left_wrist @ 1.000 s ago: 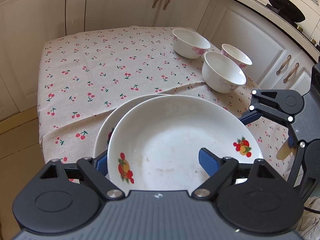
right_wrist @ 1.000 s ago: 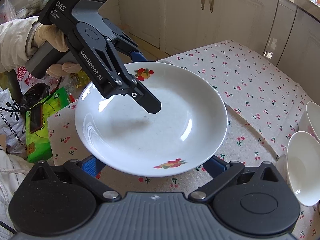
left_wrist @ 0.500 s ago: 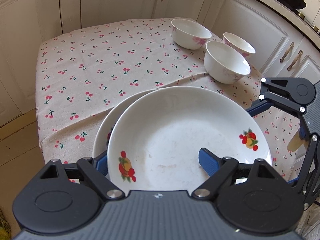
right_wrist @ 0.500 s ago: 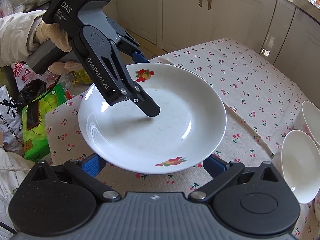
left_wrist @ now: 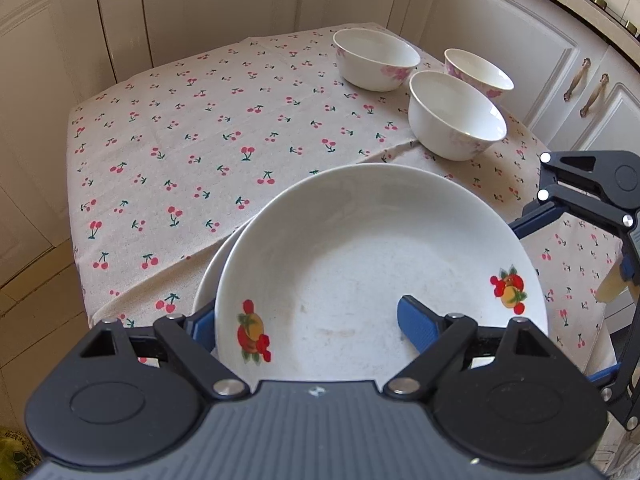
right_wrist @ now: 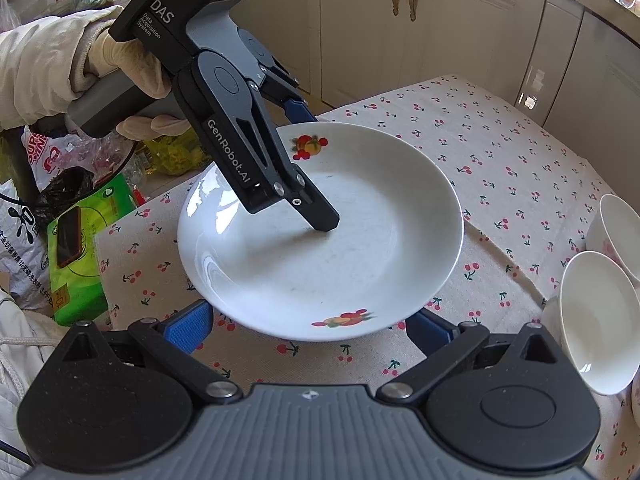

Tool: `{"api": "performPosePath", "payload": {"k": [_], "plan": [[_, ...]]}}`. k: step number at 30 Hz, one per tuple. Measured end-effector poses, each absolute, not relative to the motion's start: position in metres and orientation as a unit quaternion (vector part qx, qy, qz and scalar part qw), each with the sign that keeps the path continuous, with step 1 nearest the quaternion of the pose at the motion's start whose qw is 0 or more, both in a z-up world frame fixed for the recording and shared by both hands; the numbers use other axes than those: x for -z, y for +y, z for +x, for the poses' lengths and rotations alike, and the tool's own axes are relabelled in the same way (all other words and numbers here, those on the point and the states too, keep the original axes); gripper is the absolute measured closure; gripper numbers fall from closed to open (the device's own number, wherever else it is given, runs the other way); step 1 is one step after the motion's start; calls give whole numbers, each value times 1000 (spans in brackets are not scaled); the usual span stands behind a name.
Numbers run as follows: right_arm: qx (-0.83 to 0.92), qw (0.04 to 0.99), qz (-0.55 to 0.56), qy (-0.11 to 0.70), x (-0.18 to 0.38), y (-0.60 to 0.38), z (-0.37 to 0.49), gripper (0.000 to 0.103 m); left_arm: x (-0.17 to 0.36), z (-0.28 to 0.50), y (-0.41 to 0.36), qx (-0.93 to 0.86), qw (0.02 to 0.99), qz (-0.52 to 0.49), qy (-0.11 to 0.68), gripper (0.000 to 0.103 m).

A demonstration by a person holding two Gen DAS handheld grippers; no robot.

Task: Organize plates and bowls
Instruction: 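Lower the held plate onto the stacked white plates with the left tool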

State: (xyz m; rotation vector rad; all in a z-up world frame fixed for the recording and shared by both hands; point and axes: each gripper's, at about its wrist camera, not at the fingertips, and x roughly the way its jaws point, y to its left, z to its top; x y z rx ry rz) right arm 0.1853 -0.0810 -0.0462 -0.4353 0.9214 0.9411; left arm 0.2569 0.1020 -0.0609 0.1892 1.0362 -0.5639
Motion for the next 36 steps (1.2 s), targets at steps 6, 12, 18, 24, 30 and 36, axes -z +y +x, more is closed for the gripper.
{"api": "performPosePath", "payload": {"k": [6, 12, 18, 24, 30, 36], "plan": [[-434, 770, -195, 425, 47, -81, 187, 0, 57, 256, 107, 264, 828, 80, 489, 15], [-438, 764, -195, 432, 52, -75, 191, 0, 53, 252, 119, 258, 830, 59, 492, 15], [-439, 764, -196, 430, 57, -72, 194, 0, 49, 247, 127, 252, 832, 50, 492, 15], [-435, 765, -203, 429, 58, -69, 192, 0, 48, 246, 131, 251, 834, 40, 489, 15], [-419, 779, -206, 419, 51, -70, 185, 0, 47, 245, 132, 247, 837, 35, 487, 15], [-392, 797, -213, 407, 47, -73, 176, 0, 43, 243, 133, 236, 840, 43, 486, 15]]}}
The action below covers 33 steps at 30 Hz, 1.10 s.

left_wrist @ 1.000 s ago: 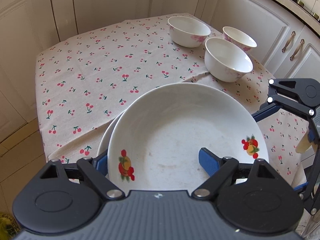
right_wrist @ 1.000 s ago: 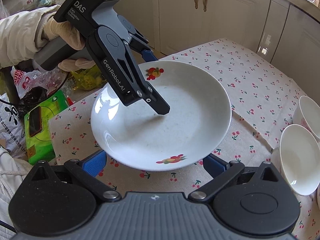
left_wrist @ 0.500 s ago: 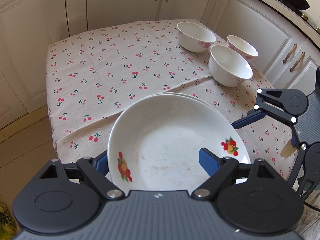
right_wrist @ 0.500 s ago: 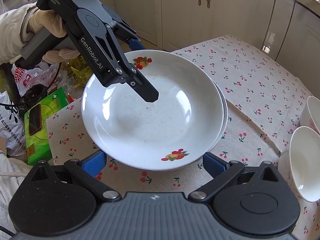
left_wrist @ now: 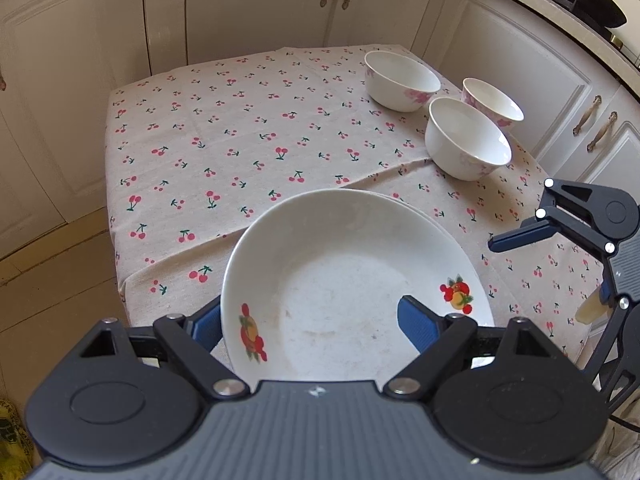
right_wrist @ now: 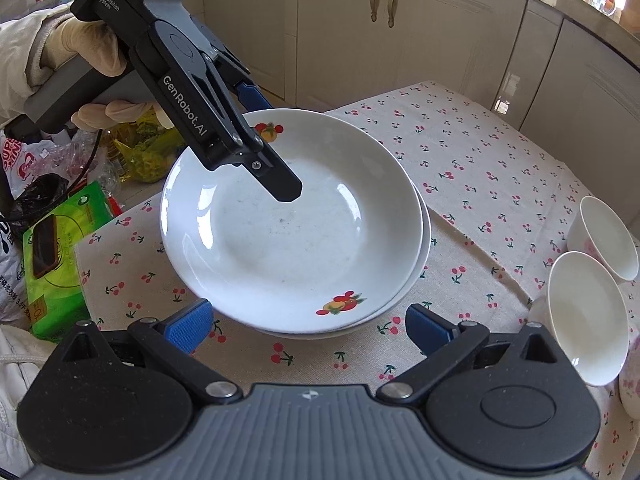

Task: Organize plates and bowls
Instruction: 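Lower the held plate onto the stacked white plates with the left tool, then open the left tool to release the plate and withdraw upward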

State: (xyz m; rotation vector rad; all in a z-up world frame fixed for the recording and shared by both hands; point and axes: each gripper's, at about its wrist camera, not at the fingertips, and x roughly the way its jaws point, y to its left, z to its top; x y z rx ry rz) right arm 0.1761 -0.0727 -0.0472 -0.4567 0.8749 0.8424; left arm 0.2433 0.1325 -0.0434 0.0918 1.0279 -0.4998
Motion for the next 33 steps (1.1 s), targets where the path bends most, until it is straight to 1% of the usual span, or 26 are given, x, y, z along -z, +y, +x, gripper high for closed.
{"api": "performPosePath", "payload": {"k": [6, 14, 17, 24, 33], "plan": [[-383, 813, -196, 393, 42, -79, 166, 0, 43, 242, 134, 226, 844, 52, 484, 15], [-334, 852, -176, 363, 35, -98, 151, 0, 26, 220, 119, 236, 870, 79, 425, 13], [-311, 867, -166, 352, 33, -108, 146, 0, 20, 209, 111, 239, 879, 81, 404, 11], [-245, 906, -153, 310, 27, -129, 130, 0, 13, 178, 85, 241, 892, 81, 374, 11], [-218, 922, -123, 296, 33, -151, 115, 0, 7, 149, 44, 252, 896, 83, 357, 11]]}}
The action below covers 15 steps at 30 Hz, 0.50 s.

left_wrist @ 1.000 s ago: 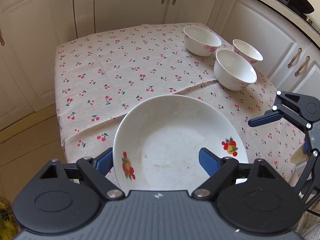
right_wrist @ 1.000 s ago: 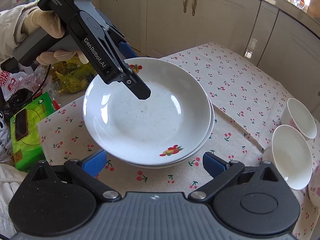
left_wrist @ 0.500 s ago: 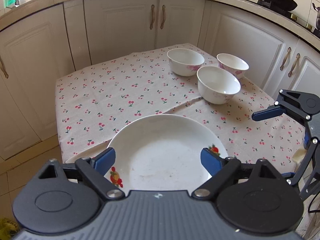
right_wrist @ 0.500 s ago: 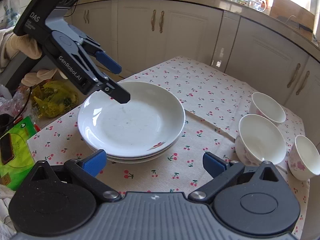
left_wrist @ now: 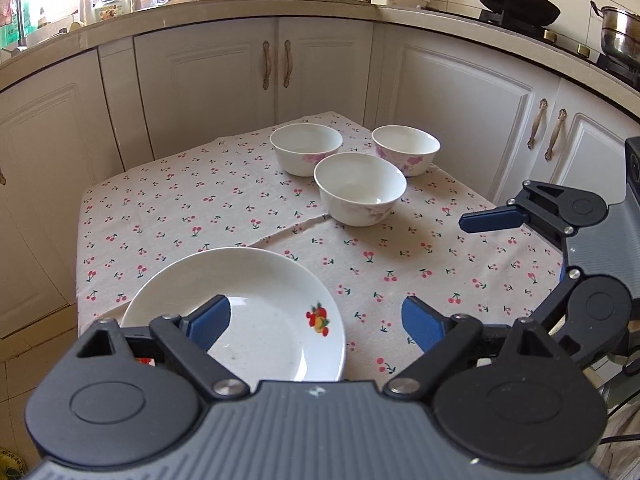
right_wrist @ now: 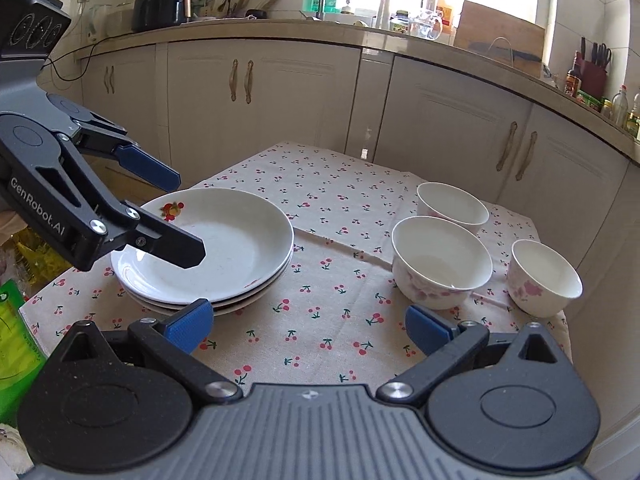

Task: Organize plates and bowls
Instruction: 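Open the left tool to release the plate and withdraw upward, then move the left tool to a white bowl and grasp its rim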

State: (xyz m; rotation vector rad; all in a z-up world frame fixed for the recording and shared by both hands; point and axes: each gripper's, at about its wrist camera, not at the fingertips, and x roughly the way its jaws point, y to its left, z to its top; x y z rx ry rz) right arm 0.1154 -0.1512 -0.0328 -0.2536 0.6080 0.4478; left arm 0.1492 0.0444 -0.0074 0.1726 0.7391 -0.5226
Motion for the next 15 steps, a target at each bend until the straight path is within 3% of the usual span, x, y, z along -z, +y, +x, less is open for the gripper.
{"api": "performPosePath", "payload": {"k": [15], "plan": [[-178, 935, -88, 293, 48, -193, 129, 0, 4, 177, -15, 259, 891, 108, 357, 7]]}}
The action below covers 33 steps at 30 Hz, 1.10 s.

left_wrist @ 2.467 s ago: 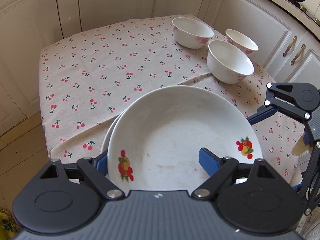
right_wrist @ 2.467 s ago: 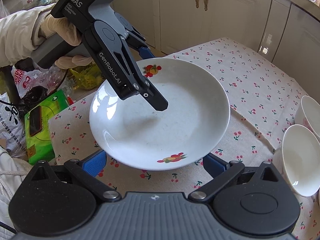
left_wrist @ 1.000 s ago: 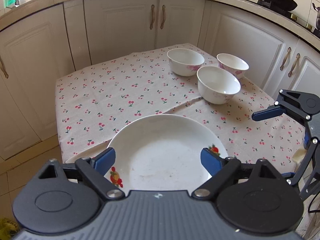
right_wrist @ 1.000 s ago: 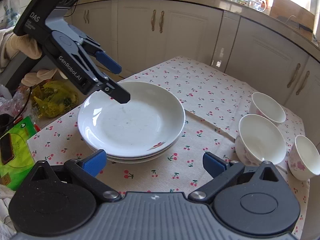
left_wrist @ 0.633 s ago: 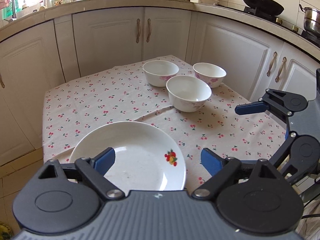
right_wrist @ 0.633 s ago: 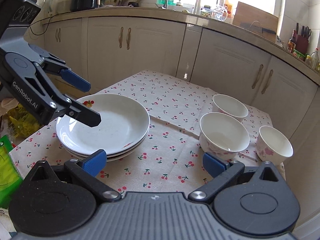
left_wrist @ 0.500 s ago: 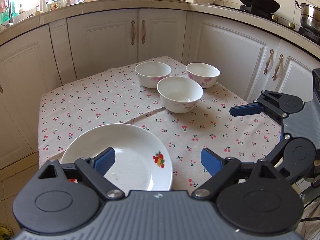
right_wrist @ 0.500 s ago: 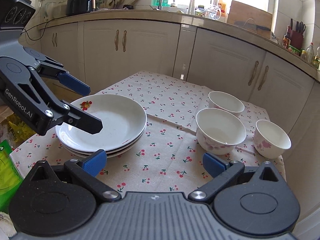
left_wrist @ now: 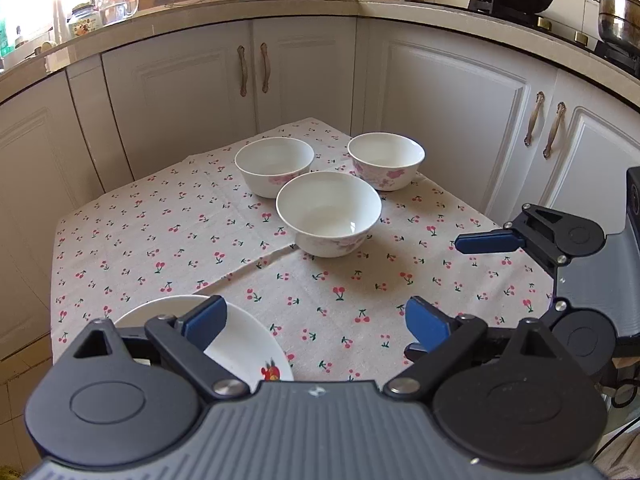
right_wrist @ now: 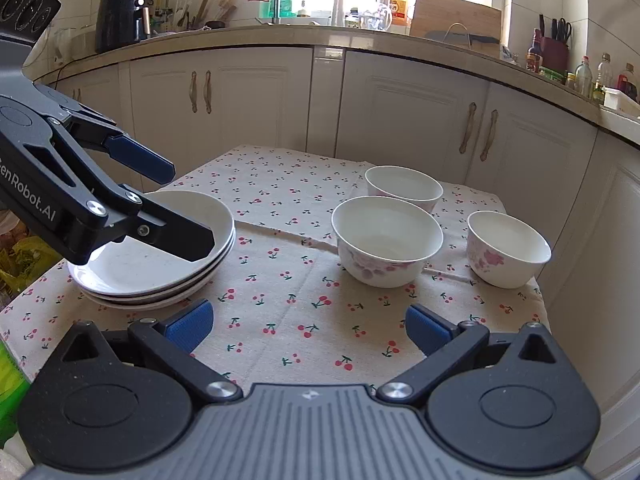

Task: Organize plates and bowls
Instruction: 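Move the left tool to a white bowl and grasp its rim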

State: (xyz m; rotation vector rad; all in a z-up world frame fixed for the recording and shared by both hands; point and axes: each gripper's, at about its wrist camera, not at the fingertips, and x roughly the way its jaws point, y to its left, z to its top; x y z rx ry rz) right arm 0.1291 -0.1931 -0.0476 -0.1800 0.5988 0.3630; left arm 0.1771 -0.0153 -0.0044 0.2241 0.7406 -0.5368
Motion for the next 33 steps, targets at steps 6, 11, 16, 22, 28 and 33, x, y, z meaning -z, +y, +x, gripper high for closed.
{"api": "performPosePath", "payload": {"k": [6, 11, 16, 22, 28, 33], "plan": [[-167, 934, -88, 304, 58, -204, 148, 0, 10, 208, -34, 261, 888, 109, 364, 8], [-158, 933, -84, 311, 66, -213, 168, 0, 16, 236, -49, 264, 884, 119, 368, 8], [-154, 934, -82, 313, 72, -217, 187, 0, 26, 264, -61, 269, 878, 129, 375, 8], [-148, 933, -99, 313, 80, -215, 212, 0, 37, 298, -75, 275, 870, 130, 389, 10], [-150, 933, -92, 315, 85, -214, 234, 0, 48, 320, -85, 280, 861, 134, 404, 15], [-155, 932, -95, 314, 89, -212, 245, 0, 55, 332, -90, 284, 855, 130, 414, 20]]}}
